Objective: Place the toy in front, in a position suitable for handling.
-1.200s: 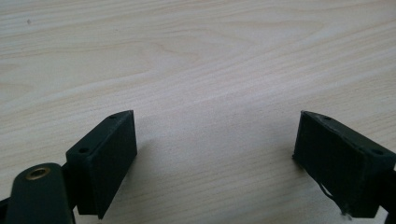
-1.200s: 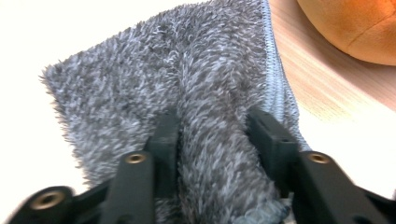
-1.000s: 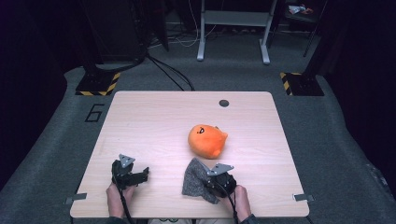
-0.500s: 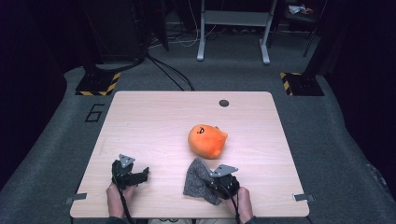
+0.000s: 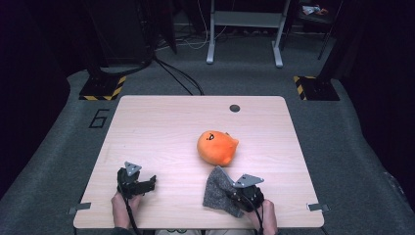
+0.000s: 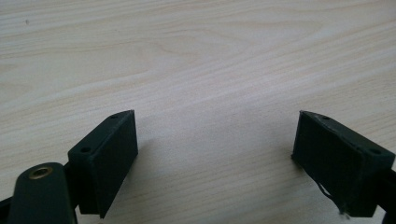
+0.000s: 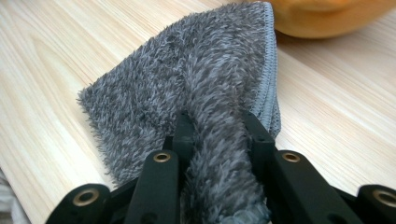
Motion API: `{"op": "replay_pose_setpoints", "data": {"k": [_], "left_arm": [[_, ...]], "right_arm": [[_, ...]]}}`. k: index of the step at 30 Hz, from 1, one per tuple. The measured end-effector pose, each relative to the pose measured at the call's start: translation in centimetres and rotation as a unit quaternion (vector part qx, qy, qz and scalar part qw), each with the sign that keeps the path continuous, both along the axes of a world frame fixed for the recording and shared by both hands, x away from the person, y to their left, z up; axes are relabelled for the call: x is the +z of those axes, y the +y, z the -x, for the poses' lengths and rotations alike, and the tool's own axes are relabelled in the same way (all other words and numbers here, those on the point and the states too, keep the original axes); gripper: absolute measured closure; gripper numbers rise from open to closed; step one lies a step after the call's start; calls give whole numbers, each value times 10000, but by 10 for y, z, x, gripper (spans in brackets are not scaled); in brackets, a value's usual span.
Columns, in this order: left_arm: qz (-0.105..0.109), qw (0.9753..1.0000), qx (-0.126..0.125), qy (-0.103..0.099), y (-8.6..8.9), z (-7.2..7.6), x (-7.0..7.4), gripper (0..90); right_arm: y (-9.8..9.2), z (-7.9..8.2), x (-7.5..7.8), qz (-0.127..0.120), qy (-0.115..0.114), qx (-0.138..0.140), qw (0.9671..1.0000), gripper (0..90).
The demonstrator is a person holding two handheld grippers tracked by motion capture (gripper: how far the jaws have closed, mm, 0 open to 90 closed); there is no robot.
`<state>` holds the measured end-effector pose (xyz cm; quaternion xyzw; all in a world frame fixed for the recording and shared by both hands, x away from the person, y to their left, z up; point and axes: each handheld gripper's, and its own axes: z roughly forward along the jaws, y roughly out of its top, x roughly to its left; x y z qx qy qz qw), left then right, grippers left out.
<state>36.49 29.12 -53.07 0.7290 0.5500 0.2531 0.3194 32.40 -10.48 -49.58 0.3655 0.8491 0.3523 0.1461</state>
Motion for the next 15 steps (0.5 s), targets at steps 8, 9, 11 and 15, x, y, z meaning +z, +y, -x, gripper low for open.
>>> {"op": "replay_pose_setpoints", "data": {"k": [8, 9, 11, 15], "left_arm": [[6, 10000, -1, 2, 0, 0, 0, 135], [4, 10000, -3, 0, 0, 0, 0, 135], [5, 10000, -2, 0, 0, 0, 0, 135], [3, 10000, -3, 0, 0, 0, 0, 135]], "right_arm": [[-32, 3, 4, 80, -18, -336, 9994, 714], [-35, 3, 4, 76, -13, -407, 9991, 714], [-43, 2, 6, 39, -19, -568, 9984, 714], [-62, -1, 10, 111, -105, -737, 9972, 714]]}}
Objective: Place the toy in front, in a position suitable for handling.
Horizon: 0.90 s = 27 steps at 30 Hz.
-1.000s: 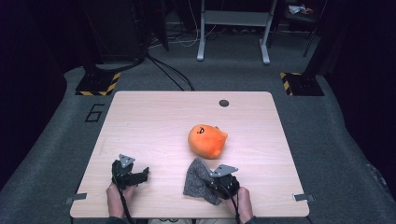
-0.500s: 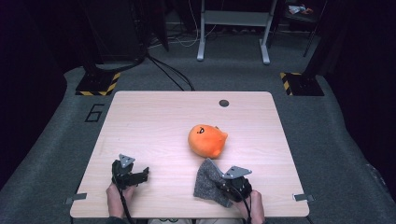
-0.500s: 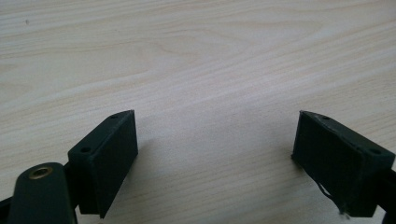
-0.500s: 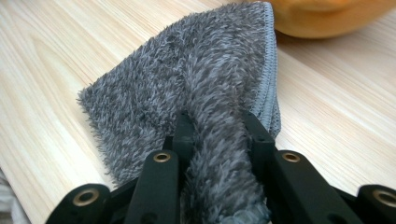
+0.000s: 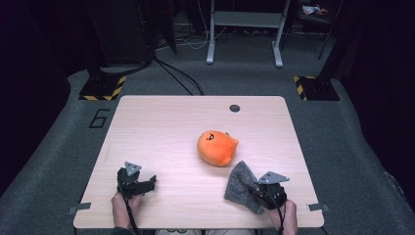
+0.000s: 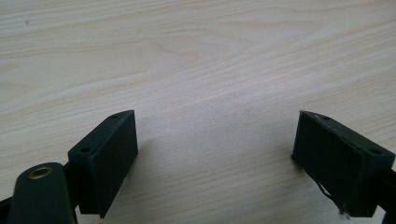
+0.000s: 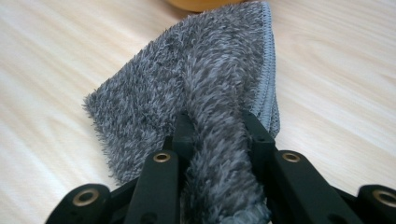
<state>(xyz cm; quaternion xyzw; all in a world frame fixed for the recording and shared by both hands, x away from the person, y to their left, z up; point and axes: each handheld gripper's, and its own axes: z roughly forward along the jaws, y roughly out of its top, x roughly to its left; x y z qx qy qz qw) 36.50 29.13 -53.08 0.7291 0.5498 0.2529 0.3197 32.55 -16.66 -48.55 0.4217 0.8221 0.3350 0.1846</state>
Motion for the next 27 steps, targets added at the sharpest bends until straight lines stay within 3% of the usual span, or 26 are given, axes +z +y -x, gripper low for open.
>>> {"op": "replay_pose_setpoints", "data": {"k": [14, 21, 27], "left_arm": [[1, 10000, 2, 2, 0, 0, 0, 135], [2, 10000, 2, 1, 0, 0, 0, 135], [-6, 10000, 1, -2, 0, 0, 0, 135]], "right_arm": [[-52, -30, 13, -58, -199, -835, 9963, 713], [-78, -54, 14, -87, -117, -1474, 9890, 706], [-91, -71, 9, -24, 40, -1848, 9828, 703]]}}
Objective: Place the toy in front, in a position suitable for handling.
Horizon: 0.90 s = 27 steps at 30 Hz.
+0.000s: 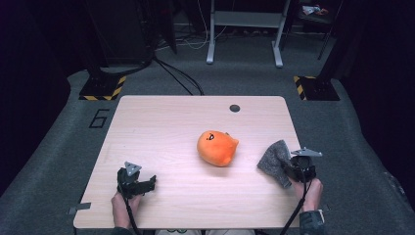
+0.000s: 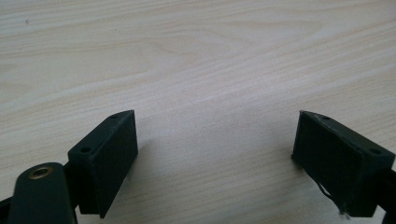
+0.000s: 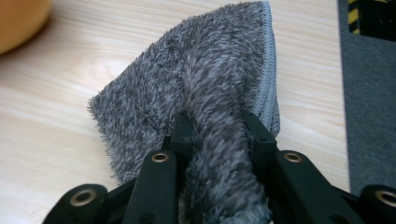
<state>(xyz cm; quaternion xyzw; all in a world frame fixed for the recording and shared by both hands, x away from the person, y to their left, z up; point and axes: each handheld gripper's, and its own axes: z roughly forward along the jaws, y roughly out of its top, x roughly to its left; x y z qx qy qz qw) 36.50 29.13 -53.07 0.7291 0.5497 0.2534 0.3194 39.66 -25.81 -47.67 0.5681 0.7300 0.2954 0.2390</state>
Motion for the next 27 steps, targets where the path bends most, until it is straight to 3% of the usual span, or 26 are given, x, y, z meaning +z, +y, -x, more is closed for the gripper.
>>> {"op": "replay_pose_setpoints", "data": {"k": [5, 9, 13, 17, 22, 27], "left_arm": [[5, 10000, -1, 1, 0, 0, 0, 135], [9, 10000, 3, 0, 0, 0, 0, 135], [11, 10000, 4, 1, 0, 0, 0, 135], [10, 10000, 4, 0, 0, 0, 0, 135], [8, 10000, 3, 3, 0, 0, 0, 135], [18, 10000, 2, 0, 0, 0, 0, 135]], "right_arm": [[-8, -12, -5, -63, 83, -242, 9997, 698], [-10, -22, -12, 86, 142, -381, 9991, 672], [-11, -30, -24, 208, 399, -576, 9973, 500], [-16, -31, -24, 256, 408, -710, 9963, 244], [-17, -24, -7, 151, 229, -605, 9978, 158], [-7, -20, 10, -56, 23, -113, 9999, 144]]}}
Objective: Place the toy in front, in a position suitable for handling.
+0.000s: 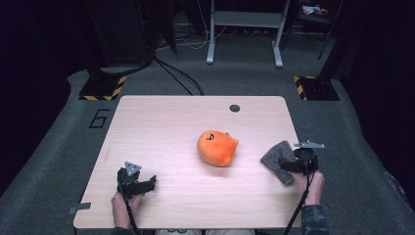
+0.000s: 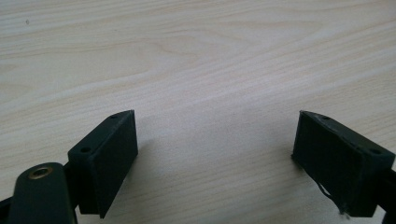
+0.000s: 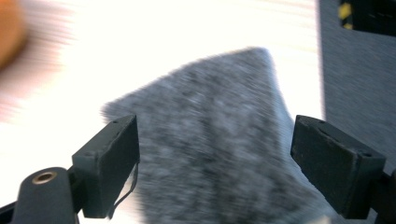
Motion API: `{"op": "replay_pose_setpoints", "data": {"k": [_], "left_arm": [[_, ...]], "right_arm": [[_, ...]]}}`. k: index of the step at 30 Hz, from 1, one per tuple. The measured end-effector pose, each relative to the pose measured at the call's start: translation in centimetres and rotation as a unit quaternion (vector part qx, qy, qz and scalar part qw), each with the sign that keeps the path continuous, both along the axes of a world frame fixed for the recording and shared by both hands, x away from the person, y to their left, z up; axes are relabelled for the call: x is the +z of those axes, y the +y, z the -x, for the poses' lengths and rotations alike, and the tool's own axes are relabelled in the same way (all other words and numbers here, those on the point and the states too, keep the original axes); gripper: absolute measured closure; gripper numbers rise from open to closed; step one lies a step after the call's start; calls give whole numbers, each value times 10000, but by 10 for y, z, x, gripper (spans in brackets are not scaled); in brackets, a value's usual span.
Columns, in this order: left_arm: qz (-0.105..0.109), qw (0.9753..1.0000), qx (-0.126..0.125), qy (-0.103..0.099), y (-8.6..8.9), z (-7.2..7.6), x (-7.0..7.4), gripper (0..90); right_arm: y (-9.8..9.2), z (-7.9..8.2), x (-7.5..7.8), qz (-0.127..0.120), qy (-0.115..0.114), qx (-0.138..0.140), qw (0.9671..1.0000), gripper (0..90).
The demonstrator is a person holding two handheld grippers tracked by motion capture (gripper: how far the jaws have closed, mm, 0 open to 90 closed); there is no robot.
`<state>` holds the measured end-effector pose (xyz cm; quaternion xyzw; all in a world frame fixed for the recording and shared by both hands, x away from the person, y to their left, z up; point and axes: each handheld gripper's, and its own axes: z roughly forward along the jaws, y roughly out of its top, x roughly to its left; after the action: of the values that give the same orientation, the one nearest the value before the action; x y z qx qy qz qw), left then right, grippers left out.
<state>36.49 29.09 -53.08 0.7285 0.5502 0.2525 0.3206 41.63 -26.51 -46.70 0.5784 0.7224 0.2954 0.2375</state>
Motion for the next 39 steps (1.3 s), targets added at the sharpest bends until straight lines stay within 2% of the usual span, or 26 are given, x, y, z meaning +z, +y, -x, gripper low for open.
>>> {"op": "replay_pose_setpoints", "data": {"k": [5, 9, 13, 16, 17, 19, 21, 26, 28, 30, 34, 37, 39], "left_arm": [[-14, 10000, -8, 14, 1, 0, 0, 135], [100, 9999, 1, 17, 0, -1, 0, 134], [40, 9999, 92, -45, -1, -4, 0, 131], [-49, 9997, 129, 185, -5, -6, 5, 139], [-25, 9998, 98, 182, -7, -6, 7, 140], [162, 9998, -39, 115, -14, -9, 12, 139], [303, 9992, -268, 54, -21, -14, 19, 138], [520, 9947, -892, -21, -47, -34, 40, 136], [547, 9926, -1084, -95, -62, -44, 49, 136], [578, 9904, -1249, -87, -74, -51, 54, 137], [599, 9859, -1555, -128, -96, -65, 62, 144], [645, 9825, -1746, -48, -110, -76, 64, 148], [533, 9812, -1854, 22, -119, -82, 64, 162]], "right_arm": [[23, 1, 8, -140, -81, 471, 9988, 145], [40, -1, 10, -170, -91, 814, 9965, 145], [54, -3, 9, -191, -111, 1058, 9941, 147], [60, -6, 8, -224, -99, 1177, 9928, 150], [62, -6, 8, -208, -133, 1220, 9922, 150], [67, -8, 8, -242, -131, 1282, 9914, 150], [71, -11, 9, -230, -170, 1364, 9902, 150], [82, -23, 12, -370, -166, 1526, 9875, 153], [88, -27, 15, -343, -185, 1624, 9860, 158], [95, -32, 17, -329, -176, 1744, 9840, 158], [105, -42, 18, -281, -205, 1930, 9806, 171], [109, -52, 17, -291, -181, 2085, 9774, 187], [111, -59, 15, -332, -108, 2112, 9768, 208]]}}
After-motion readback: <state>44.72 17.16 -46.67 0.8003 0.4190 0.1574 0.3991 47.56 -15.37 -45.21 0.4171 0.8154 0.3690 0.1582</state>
